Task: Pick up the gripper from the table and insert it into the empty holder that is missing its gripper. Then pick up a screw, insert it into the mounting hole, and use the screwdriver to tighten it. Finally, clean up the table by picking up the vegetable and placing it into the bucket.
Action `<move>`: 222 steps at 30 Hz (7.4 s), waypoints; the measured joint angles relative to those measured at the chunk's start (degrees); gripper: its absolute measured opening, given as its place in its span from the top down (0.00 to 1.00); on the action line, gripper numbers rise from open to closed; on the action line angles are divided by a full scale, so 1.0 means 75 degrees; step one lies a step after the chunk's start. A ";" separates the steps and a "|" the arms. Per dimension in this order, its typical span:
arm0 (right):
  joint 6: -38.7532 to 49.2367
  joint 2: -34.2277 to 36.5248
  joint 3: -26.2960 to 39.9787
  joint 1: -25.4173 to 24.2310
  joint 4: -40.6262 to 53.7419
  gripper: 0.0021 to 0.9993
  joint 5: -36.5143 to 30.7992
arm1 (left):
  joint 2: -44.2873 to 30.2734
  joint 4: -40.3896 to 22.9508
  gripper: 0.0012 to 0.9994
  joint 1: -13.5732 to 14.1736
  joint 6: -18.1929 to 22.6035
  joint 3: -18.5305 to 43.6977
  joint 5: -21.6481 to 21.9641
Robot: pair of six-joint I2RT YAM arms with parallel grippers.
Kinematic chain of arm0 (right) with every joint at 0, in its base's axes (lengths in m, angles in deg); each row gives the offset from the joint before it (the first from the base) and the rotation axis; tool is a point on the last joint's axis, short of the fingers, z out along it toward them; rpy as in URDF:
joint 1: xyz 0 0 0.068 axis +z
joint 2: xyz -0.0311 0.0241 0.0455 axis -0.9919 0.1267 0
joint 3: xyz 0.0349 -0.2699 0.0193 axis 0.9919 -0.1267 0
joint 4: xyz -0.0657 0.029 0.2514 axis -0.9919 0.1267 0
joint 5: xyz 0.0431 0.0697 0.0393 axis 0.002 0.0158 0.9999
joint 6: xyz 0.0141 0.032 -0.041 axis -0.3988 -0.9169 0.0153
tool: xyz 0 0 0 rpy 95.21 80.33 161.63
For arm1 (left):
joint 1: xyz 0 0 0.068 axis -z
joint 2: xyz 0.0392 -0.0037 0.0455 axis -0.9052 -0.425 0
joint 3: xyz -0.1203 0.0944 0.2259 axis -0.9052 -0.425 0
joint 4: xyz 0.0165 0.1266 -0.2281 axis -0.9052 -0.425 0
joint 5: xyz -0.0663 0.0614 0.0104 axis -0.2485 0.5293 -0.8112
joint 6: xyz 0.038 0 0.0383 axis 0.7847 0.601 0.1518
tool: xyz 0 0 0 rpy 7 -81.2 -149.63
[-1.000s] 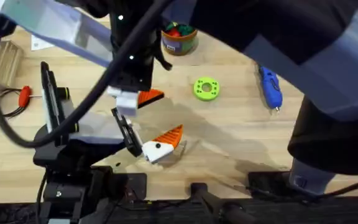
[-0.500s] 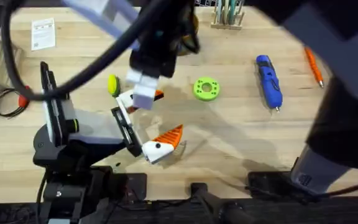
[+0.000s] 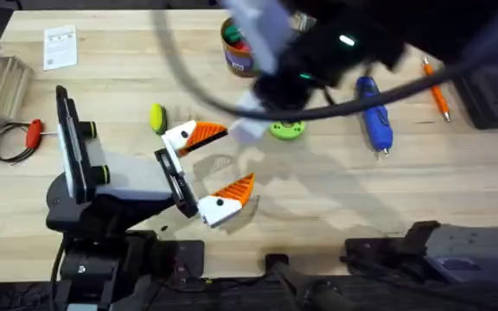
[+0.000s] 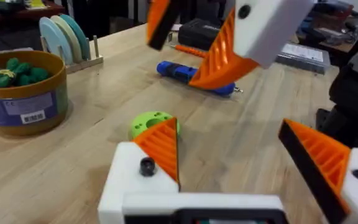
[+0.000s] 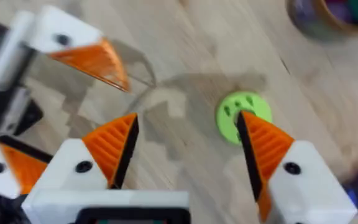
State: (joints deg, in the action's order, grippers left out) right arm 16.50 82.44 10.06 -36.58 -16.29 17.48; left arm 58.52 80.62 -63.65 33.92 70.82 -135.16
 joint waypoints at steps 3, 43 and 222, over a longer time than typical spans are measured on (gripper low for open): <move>-0.0723 -0.0873 -0.0983 -0.0502 -0.0177 0.05 -0.0246 | 0.0000 0.0000 0.01 -0.0001 0.0000 0.0000 0.0000; -0.3113 -0.4257 -0.3289 -0.4784 0.0133 0.05 -0.0533 | 0.0000 0.0000 0.01 -0.0001 0.0000 0.0000 0.0000; -0.4696 -0.0217 -0.5257 -0.1261 -1.7342 0.98 0.6069 | 0.0000 0.0000 1.00 -0.0001 0.0029 0.0000 0.0000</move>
State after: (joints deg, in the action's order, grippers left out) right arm -18.72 80.81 -29.37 -46.04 -146.35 63.00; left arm 58.52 80.62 -63.66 34.14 70.82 -135.16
